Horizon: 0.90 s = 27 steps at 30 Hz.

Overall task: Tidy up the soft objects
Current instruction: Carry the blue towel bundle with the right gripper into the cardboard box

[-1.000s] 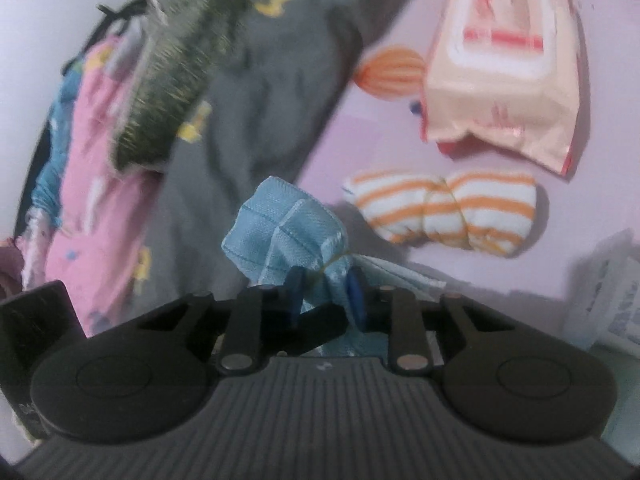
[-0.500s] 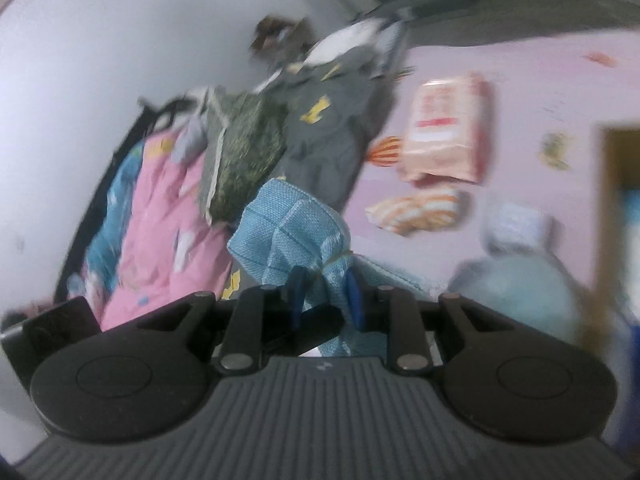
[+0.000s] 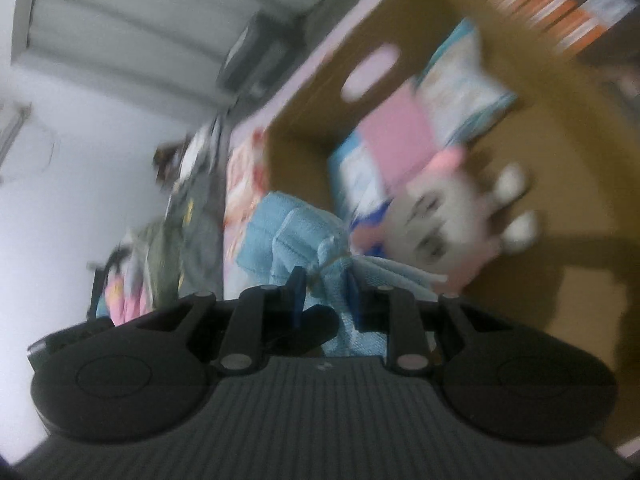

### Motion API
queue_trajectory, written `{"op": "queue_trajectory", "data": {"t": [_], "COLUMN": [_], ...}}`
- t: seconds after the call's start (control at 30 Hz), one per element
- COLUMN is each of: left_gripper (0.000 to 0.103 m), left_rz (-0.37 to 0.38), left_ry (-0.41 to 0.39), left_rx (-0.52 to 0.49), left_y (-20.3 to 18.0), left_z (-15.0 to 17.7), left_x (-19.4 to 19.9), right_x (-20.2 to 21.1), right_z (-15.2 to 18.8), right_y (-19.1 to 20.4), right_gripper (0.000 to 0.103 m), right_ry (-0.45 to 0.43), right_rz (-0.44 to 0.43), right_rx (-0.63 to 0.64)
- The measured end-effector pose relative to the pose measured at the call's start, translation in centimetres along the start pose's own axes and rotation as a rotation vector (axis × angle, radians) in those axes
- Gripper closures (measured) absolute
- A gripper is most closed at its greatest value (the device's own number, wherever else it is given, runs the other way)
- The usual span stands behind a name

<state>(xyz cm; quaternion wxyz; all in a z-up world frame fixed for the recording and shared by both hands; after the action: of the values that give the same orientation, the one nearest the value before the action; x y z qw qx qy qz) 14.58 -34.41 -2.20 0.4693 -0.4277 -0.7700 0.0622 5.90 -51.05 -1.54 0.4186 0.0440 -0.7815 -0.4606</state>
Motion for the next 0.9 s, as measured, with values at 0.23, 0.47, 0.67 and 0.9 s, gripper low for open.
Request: {"op": "queue_trajectory", "data": {"t": [0.23,0.47,0.67,0.9], "left_gripper": [0.031,0.032,0.028,0.023], "left_rz": [-0.055,-0.115,-0.166,-0.246], "left_ry": [0.054,0.035,0.005,-0.078], "left_rx": [-0.019,0.001,-0.025,-0.056], "left_y": [1.4,3.3,3.6,4.3], "left_z": [1.3,1.2,1.5,2.0], "left_x": [-2.3,-0.9,1.6,6.7], "right_x": [3.1,0.7,0.1,0.1], "right_z": [-3.0,-2.7,-2.4,-0.6], "right_y": [-4.2,-5.4,-4.1,-1.1], "right_gripper": [0.080,0.080,0.080,0.078], "right_ry": [-0.176,-0.161,-0.142,-0.124], "right_rz": [0.155,0.181,0.178,0.120], "right_rx": [0.021,0.030,0.030,0.081]}}
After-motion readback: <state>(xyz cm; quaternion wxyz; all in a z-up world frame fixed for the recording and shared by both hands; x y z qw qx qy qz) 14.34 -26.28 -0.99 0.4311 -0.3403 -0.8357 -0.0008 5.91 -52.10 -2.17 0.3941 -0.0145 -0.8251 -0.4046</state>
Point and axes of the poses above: each gripper's, at about its wrist camera, not at the fingertips, and x roughly against the way its jaws point, y to its left, z to its underside, the point moved 4 cm from there along -x, roughly the way its jaws point, and after that the axes turned 1 degree about y, right-handed, at the moved point
